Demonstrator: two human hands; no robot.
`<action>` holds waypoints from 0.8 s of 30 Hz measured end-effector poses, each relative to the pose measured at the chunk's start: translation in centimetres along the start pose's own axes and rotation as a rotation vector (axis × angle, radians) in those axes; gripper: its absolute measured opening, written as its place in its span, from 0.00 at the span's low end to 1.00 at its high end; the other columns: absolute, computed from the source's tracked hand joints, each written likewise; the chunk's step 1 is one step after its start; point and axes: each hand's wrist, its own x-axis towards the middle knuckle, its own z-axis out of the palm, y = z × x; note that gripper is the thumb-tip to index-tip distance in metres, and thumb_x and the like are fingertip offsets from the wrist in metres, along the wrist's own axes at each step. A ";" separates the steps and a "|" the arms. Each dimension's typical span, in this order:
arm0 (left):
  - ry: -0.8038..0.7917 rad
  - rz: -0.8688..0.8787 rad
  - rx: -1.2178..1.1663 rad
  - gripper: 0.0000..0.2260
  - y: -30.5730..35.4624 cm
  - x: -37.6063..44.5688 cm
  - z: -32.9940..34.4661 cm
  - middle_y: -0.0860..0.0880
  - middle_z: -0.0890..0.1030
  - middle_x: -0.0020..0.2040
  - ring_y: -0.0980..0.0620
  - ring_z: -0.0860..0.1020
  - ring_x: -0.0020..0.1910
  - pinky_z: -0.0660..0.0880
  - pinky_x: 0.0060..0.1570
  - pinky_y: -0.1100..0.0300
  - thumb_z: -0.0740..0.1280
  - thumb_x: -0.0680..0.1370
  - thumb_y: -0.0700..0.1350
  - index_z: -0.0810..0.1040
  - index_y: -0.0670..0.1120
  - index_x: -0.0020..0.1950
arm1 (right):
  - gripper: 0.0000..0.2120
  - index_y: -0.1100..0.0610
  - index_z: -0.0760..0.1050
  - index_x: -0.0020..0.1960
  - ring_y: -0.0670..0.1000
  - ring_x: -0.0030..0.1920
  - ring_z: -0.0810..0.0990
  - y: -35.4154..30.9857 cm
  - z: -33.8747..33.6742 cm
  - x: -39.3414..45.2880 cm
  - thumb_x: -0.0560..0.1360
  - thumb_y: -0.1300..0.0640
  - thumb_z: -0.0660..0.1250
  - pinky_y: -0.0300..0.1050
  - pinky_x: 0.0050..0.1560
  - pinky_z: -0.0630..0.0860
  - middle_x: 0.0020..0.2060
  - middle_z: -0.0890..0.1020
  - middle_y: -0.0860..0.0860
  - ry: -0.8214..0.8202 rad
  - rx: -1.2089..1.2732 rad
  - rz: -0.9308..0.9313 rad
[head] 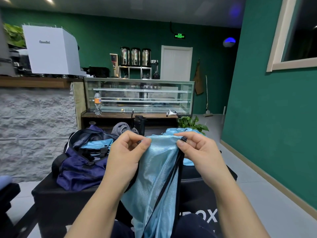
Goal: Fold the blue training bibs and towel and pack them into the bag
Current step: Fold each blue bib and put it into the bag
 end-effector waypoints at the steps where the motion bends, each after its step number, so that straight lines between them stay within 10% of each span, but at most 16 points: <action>1: 0.002 0.009 0.005 0.07 0.1 0.0 0.1 0.55 0.79 0.29 0.63 0.74 0.29 0.70 0.31 0.72 0.71 0.72 0.36 0.76 0.44 0.37 | 0.08 0.55 0.79 0.51 0.44 0.41 0.83 0.0 0.0 0.1 0.77 0.66 0.65 0.37 0.46 0.79 0.38 0.85 0.48 0.013 -0.003 -0.001; 10: -0.144 0.123 0.367 0.10 3.5 4.8 0.4 0.49 0.74 0.32 0.55 0.69 0.31 0.67 0.35 0.59 0.75 0.71 0.40 0.76 0.48 0.35 | 0.06 0.51 0.78 0.48 0.40 0.37 0.75 -2.0 -0.5 4.8 0.79 0.59 0.63 0.30 0.38 0.70 0.39 0.80 0.44 0.133 -0.428 -0.078; 17: -0.506 0.124 1.195 0.11 10.8 11.4 0.9 0.47 0.80 0.43 0.51 0.74 0.38 0.67 0.37 0.58 0.64 0.79 0.53 0.79 0.46 0.47 | 0.06 0.53 0.76 0.52 0.40 0.34 0.70 -6.8 -0.3 10.6 0.80 0.59 0.61 0.32 0.33 0.65 0.36 0.75 0.43 0.030 -0.708 -0.158; 24: -0.556 0.062 0.931 0.15 13.9 13.4 0.5 0.49 0.70 0.34 0.51 0.65 0.34 0.62 0.35 0.57 0.67 0.76 0.55 0.69 0.47 0.39 | 0.08 0.52 0.76 0.44 0.49 0.33 0.69 -10.8 -0.6 12.2 0.77 0.60 0.60 0.41 0.31 0.65 0.37 0.76 0.52 -0.127 -0.772 -0.100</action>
